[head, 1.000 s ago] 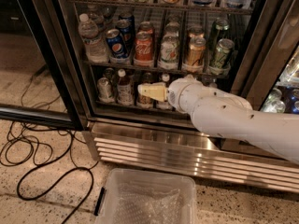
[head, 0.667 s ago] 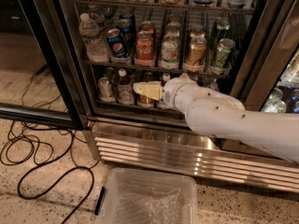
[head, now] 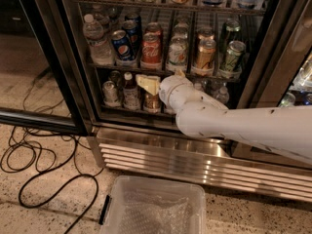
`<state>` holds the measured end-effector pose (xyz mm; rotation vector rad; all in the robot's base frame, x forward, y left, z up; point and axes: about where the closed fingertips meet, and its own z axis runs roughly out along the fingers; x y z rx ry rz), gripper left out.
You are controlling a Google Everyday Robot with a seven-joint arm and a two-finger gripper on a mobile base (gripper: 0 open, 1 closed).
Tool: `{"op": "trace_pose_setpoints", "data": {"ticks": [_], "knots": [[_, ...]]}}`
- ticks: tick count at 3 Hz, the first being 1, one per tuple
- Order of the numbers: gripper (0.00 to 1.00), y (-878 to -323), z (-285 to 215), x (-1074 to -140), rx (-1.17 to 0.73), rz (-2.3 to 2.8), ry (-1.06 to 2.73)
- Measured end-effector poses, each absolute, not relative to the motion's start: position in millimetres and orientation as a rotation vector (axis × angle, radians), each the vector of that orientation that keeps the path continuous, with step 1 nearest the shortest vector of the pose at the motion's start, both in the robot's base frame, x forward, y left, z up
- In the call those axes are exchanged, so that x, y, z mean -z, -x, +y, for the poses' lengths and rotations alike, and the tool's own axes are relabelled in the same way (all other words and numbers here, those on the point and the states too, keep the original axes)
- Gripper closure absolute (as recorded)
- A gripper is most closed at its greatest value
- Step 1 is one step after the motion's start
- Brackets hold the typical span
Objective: Pick 7up can from middle shelf of fridge
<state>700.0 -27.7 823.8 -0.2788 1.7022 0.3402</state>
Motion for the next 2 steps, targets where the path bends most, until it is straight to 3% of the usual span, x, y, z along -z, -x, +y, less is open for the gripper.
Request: {"op": "trace_pose_setpoints", "data": {"ticks": [1,2], "knots": [[0.36,-713.9,-25.6,-827.5,-0.312,1.656,0.246],[0.38,-721.8,-25.7,-831.0,-0.291,1.625,0.220]]}}
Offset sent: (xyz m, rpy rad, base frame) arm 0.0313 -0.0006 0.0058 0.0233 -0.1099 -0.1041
